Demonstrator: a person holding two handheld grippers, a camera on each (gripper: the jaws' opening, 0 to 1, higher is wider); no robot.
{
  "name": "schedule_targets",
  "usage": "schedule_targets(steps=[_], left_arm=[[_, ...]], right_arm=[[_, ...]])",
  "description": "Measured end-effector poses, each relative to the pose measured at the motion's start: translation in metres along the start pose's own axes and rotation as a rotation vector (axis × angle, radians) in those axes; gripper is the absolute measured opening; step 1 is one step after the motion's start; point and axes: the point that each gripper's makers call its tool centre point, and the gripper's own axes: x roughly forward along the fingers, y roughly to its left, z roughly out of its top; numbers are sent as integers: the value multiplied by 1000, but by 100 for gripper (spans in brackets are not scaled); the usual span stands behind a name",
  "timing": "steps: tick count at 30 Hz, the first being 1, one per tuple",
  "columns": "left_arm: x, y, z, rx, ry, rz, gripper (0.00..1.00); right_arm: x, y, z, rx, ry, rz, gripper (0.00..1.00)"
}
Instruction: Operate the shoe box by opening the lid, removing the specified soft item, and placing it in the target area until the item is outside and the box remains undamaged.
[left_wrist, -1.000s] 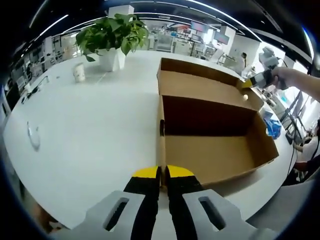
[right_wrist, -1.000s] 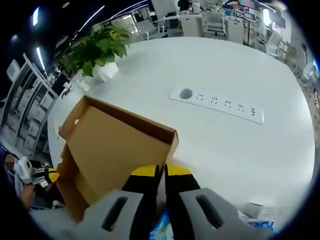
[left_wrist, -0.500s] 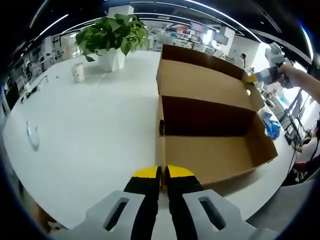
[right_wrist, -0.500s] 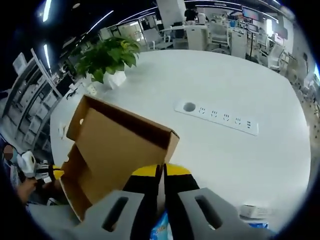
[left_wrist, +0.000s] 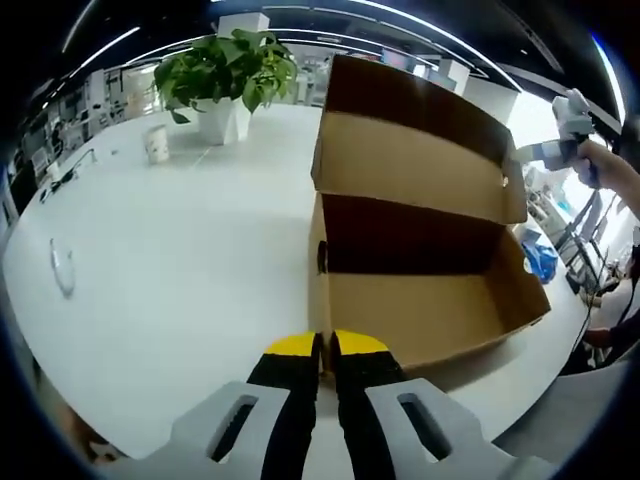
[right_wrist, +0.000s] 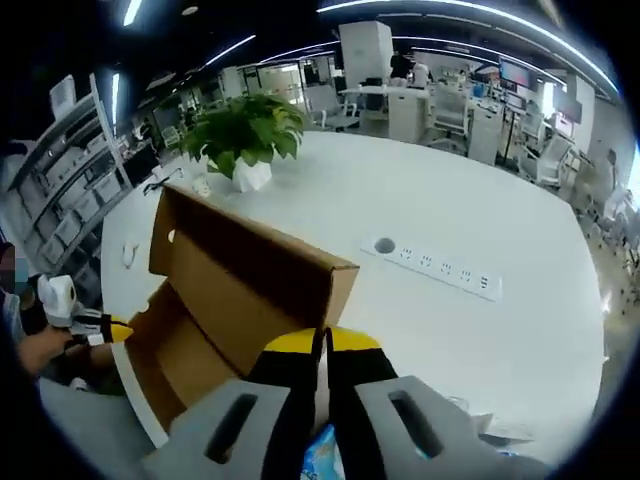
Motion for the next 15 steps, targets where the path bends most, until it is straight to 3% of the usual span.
schedule_targets(steps=[7, 15], left_arm=[[-1, 0, 0, -24, -22, -13, 3], [-1, -2, 0, -22, -25, -25, 3]], right_arm=[[-19, 15, -1, -63, -90, -21, 0], [-43, 36, -17, -117, -207, -68, 0]])
